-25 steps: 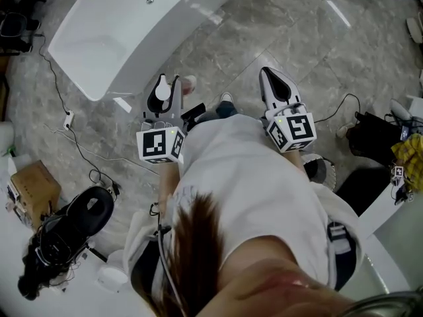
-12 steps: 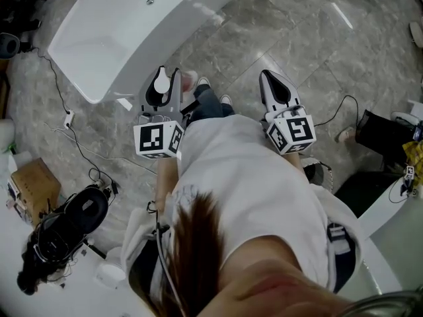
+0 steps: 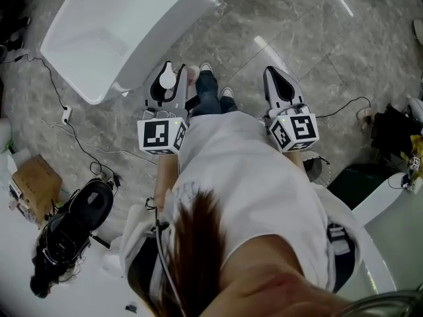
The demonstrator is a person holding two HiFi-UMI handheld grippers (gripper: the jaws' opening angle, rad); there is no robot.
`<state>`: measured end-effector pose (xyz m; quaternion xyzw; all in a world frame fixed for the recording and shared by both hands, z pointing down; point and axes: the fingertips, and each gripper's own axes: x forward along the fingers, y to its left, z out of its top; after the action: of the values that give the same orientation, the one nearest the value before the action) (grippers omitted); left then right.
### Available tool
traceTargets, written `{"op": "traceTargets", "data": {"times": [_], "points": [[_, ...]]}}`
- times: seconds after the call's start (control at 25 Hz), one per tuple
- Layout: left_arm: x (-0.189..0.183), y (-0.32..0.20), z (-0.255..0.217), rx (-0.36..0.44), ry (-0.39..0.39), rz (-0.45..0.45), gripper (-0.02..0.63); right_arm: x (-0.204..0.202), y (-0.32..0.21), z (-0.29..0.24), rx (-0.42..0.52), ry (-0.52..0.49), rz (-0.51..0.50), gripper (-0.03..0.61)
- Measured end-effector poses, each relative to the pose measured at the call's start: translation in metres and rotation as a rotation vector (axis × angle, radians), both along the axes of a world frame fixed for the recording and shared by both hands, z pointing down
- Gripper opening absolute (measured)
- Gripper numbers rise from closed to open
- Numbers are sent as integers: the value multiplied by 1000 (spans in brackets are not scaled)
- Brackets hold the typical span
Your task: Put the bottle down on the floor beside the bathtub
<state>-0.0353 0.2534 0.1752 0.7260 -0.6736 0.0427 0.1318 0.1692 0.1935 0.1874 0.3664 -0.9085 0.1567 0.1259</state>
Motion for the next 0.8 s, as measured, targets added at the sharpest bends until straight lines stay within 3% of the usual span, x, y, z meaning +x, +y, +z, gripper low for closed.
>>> {"op": "traceTargets", "data": {"times": [0.32, 0.8], "points": [[-38, -42, 5, -7, -19, 45, 144, -52, -49, -2, 24, -29, 14, 14], [-75, -97, 14, 1, -18, 104, 144, -83, -90, 8, 7, -1, 78, 14]]}}
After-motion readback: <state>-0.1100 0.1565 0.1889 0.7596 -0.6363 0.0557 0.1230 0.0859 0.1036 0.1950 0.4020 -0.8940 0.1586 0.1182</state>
